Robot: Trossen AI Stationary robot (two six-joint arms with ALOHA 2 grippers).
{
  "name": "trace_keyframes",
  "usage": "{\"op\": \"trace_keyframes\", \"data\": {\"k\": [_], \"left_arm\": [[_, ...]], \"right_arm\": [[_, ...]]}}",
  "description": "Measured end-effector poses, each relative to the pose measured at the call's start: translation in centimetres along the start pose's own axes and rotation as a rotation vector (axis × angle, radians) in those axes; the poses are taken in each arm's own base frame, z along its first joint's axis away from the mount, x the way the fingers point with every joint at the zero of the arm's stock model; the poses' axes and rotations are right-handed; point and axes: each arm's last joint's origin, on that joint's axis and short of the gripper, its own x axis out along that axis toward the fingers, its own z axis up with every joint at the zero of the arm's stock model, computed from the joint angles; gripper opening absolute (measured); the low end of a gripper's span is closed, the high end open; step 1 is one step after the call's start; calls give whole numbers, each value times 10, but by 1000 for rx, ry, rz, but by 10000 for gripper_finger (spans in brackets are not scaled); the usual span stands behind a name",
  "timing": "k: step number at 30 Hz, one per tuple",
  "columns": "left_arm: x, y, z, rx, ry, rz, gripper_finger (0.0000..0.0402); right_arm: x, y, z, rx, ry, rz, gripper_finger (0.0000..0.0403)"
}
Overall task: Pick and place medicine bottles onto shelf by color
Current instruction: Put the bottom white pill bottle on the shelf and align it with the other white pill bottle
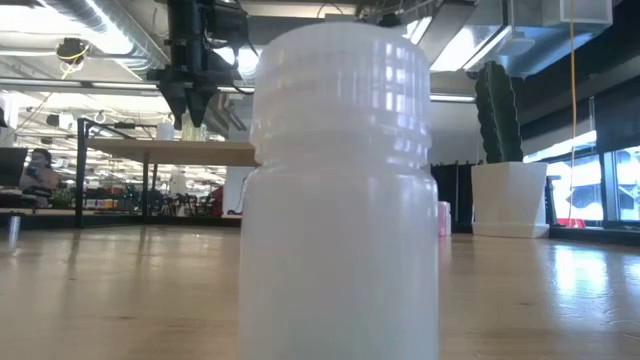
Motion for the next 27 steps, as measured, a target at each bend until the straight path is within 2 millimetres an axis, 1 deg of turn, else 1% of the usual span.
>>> {"op": "trace_keyframes", "data": {"k": [5, 8, 11, 17, 21, 27], "left_arm": [[-2, 0, -1, 10, -3, -9, 219], [-7, 2, -3, 4, -20, -20, 222], [-18, 6, -3, 14, -55, -40, 222], [-48, 14, -8, 28, -146, -76, 222], [-71, 18, -21, 41, -221, -117, 222], [-105, 17, -53, 120, -343, -216, 222]], "right_arm": [[0, 0, 0, 0, 0, 0, 188], [0, 0, 0, 0, 0, 0, 188], [0, 0, 0, 0, 0, 0, 188], [0, 0, 0, 0, 0, 0, 188], [0, 0, 0, 0, 0, 0, 188], [0, 0, 0, 0, 0, 0, 188]]}}
